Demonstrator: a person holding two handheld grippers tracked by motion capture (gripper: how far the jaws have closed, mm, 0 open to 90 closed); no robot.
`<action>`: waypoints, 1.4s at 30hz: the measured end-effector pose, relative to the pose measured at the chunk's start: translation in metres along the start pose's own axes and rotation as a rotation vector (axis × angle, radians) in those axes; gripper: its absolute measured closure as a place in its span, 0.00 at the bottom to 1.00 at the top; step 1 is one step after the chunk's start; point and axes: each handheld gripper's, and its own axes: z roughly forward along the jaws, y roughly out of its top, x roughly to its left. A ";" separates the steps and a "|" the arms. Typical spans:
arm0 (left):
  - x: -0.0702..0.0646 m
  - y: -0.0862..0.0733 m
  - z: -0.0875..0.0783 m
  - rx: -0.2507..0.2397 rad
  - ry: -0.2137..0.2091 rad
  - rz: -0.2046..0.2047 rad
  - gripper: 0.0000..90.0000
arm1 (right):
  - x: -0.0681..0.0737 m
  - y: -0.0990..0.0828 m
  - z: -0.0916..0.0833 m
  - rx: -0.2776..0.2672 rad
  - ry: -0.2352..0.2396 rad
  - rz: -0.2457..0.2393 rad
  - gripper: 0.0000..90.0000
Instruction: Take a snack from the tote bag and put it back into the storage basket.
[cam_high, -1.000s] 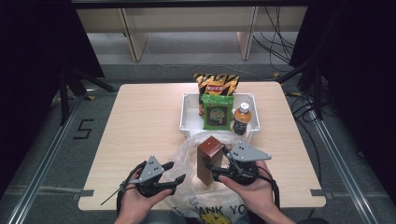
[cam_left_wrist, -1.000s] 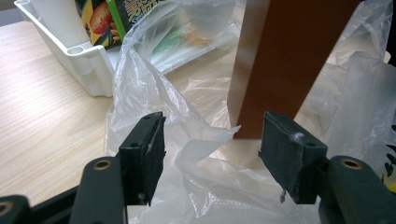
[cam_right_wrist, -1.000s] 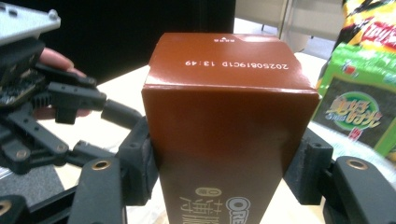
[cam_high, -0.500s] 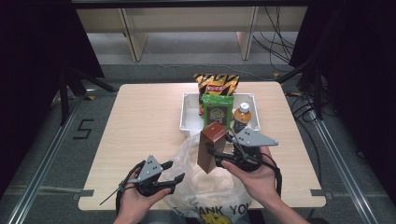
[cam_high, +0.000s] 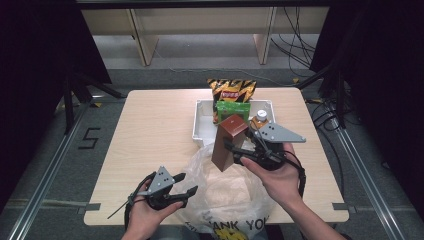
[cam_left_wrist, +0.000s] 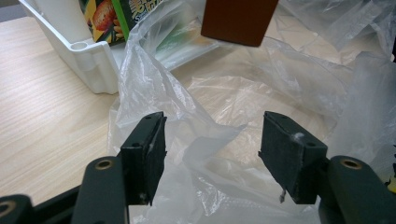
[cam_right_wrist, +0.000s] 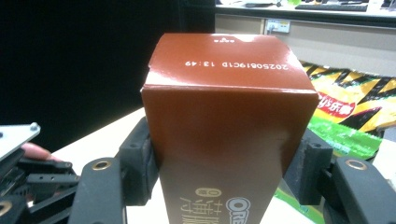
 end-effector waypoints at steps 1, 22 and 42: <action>0.000 0.000 0.000 0.000 0.000 0.001 0.44 | 0.000 0.001 0.001 0.002 -0.001 0.005 0.43; 0.000 -0.001 0.002 0.008 -0.016 0.007 0.45 | -0.011 0.026 0.011 -0.045 -0.043 -0.037 0.43; -0.002 0.000 0.000 -0.001 -0.021 0.004 0.45 | -0.019 0.040 0.030 -0.055 -0.074 -0.045 0.43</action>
